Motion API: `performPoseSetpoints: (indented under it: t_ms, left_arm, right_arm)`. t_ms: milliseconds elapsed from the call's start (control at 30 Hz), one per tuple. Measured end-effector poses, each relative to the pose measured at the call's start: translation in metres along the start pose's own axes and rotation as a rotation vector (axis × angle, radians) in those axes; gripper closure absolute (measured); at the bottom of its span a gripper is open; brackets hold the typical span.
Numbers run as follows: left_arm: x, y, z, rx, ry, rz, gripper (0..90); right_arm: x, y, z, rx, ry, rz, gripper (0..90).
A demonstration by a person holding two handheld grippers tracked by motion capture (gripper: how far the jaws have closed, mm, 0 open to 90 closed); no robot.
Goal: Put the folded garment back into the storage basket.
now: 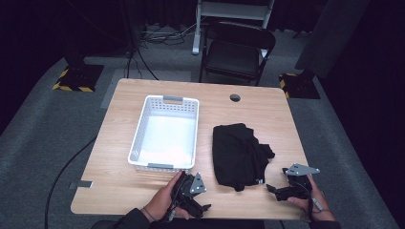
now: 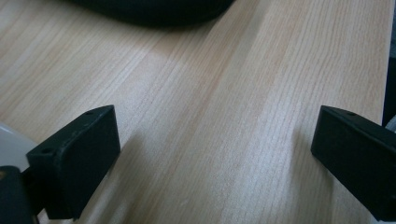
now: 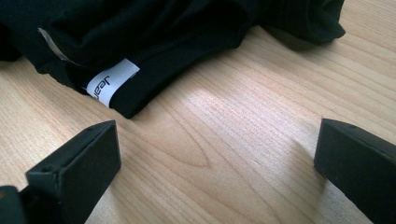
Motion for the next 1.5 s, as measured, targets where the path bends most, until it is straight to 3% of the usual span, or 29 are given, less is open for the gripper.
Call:
performPoseSetpoints:
  t_ms: [300, 433, 1067, 1500]
  left_arm:
    - [-0.005, -0.001, 0.000, -0.057, 0.016, 0.004, 6.0]
    - [-0.008, -0.002, 0.001, -0.060, 0.029, 0.021, 6.5]
    - [-0.018, 0.000, -0.002, -0.073, 0.040, 0.019, 6.3]
    - [-0.028, 0.007, -0.008, -0.090, 0.064, 0.017, 15.4]
  right_arm:
    - [0.000, 0.000, 0.000, 0.007, -0.015, -0.006, 0.7]
    - [0.000, 0.000, 0.001, 0.013, -0.021, -0.009, 0.7]
    - [-0.001, -0.002, 0.002, 0.017, -0.034, -0.003, 2.5]
    - [-0.004, -0.006, 0.001, 0.013, -0.033, 0.006, 2.5]
Point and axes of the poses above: each handheld gripper's, and its own axes: z roughly backward along the jaws, x roughly out of its underside, y roughly to its right, the point moved 9 cm from there along -z, roughly forward along the jaws, and after that the axes turned 1 degree about -z, right-handed, at the moved point
